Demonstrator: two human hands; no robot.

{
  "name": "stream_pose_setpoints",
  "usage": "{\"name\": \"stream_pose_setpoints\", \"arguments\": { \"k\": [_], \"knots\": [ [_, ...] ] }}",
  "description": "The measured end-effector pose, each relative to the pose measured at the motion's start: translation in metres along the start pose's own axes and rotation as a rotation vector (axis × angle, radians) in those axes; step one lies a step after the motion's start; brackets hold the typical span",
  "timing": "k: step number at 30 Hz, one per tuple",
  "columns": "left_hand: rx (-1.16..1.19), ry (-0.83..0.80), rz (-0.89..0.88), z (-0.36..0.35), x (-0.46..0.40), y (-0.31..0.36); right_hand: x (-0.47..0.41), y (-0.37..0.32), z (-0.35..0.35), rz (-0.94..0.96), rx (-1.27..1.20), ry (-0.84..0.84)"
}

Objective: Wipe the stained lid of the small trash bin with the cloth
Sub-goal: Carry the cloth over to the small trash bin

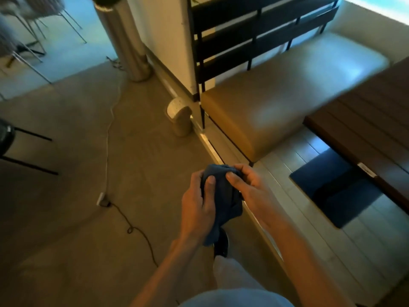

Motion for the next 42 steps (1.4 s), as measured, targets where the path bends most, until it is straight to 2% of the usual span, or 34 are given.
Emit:
{"name": "stream_pose_setpoints", "arguments": {
  "k": [9, 16, 25, 33, 42],
  "knots": [
    [-0.032, 0.133, 0.057, 0.047, -0.113, -0.032, -0.13, -0.024, -0.054, -0.042, 0.017, -0.079],
    [-0.047, 0.152, 0.087, 0.089, -0.191, -0.068, -0.215, -0.031, -0.106, -0.081, 0.015, -0.135],
    [-0.044, 0.074, 0.123, 0.159, -0.317, -0.127, -0.335, -0.042, -0.186, -0.121, -0.018, -0.052],
    [-0.07, 0.049, 0.097, 0.236, -0.422, -0.158, -0.433, -0.065, -0.269, -0.096, -0.043, -0.067],
    [-0.056, 0.052, 0.095, 0.269, -0.51, -0.183, -0.52, -0.086, -0.308, -0.092, -0.047, -0.067]
  ]
}}
Point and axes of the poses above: each hand's wrist, its own x-axis away from the middle knuckle, its own z-axis out of the back of the hand, y = z × x, the point moved 10 cm from there along -x, towards the middle knuckle, and after that the axes turned 1 degree about y, right-handed, at the moved point
